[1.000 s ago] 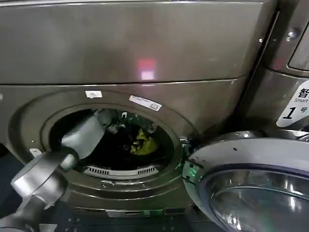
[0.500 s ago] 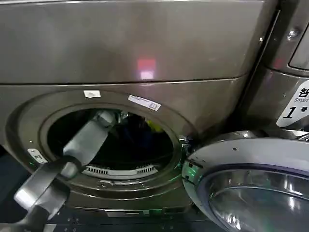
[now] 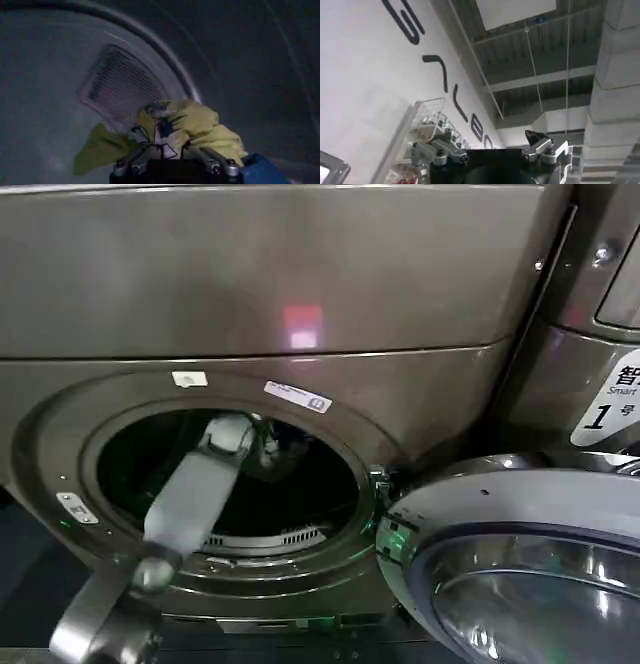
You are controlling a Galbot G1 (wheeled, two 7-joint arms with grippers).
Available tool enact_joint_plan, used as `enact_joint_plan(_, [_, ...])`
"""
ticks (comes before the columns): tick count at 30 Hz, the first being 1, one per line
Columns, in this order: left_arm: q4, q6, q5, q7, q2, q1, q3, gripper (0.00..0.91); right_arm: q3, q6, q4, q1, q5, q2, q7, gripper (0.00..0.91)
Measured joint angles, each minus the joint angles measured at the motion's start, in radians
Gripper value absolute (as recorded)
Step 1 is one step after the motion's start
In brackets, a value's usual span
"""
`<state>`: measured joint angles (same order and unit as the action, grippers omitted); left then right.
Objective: Grasp the clothes from the dryer.
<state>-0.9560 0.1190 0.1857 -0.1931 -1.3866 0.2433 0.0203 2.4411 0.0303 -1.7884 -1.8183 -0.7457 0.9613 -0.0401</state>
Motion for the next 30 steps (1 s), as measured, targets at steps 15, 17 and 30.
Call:
enact_joint_plan(15, [-0.408, 0.089, -0.097, 0.344, -0.066, 0.38, 0.2, 0.0, 0.042, 0.002, 0.016, -0.031, 0.034, -0.007, 0.004, 0.907])
enact_joint_plan(17, [-0.442, 0.094, -0.114, 0.362, -0.076, 0.424, 0.221, 0.0, 0.042, -0.001, 0.011, -0.032, 0.036, -0.008, 0.003, 0.907])
enact_joint_plan(30, [-0.561, 0.095, -0.139, 0.394, -0.1, 0.547, 0.257, 0.0, 0.053, 0.01, 0.012, -0.048, 0.025, -0.012, 0.003, 0.907])
